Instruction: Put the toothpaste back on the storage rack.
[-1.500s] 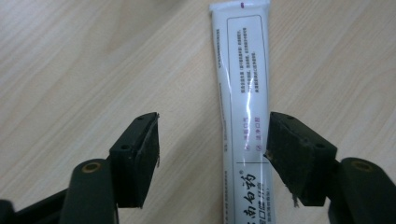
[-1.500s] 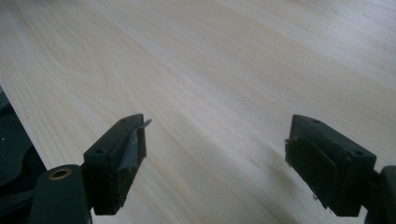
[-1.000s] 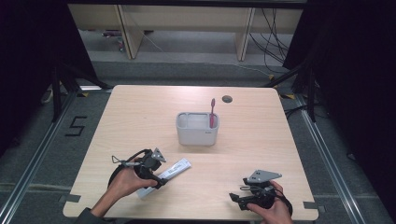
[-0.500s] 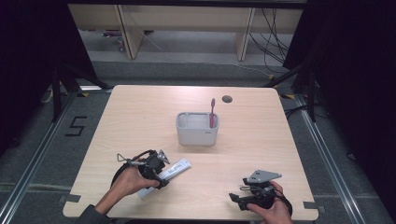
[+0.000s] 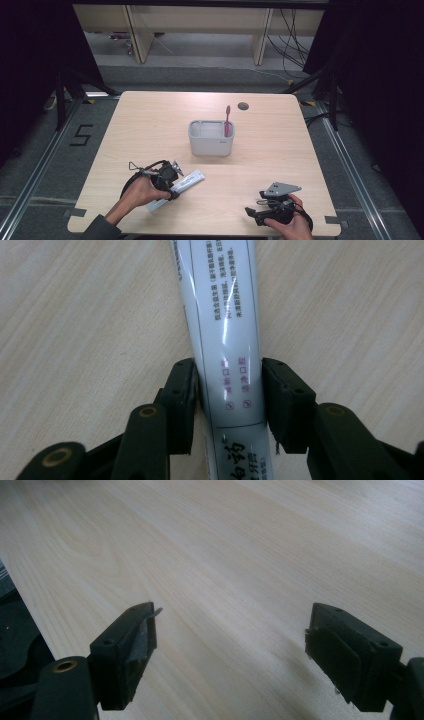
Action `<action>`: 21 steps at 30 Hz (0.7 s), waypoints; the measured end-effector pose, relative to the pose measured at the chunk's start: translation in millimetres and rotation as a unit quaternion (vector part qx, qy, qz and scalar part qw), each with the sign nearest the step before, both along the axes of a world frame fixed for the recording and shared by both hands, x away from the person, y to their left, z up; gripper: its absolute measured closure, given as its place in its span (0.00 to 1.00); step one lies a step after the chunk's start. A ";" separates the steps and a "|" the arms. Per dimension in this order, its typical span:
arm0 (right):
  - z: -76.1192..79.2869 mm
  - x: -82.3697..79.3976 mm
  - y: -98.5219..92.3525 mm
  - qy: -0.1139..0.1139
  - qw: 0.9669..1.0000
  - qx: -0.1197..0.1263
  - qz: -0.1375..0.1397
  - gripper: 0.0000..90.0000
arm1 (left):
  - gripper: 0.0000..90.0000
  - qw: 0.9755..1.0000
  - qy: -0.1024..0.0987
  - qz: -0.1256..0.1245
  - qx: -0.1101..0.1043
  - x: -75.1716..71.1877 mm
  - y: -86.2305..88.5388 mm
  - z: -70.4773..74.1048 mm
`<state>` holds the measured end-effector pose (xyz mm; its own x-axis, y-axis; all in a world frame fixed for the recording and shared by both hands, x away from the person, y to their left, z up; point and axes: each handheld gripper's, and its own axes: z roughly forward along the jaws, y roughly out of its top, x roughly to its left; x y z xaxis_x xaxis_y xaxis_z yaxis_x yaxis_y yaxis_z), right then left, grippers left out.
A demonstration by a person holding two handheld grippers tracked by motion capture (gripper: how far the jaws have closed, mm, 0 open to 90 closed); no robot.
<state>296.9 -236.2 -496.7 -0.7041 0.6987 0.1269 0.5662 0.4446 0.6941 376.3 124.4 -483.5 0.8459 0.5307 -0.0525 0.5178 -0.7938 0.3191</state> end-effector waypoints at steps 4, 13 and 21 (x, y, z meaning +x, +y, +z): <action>-0.8 0.5 0.1 -0.001 1.000 0.000 0.001 0.23 | 0.66 1.000 0.005 0.000 -0.002 1.6 -0.7 0.2; -1.8 -1.0 2.5 0.002 1.000 0.004 -0.004 0.23 | 0.69 1.000 0.009 -0.008 0.016 3.1 -6.4 1.4; -1.5 -1.2 2.0 0.006 1.000 0.002 -0.004 0.23 | 0.72 0.999 0.003 -0.020 0.047 1.3 -13.7 3.3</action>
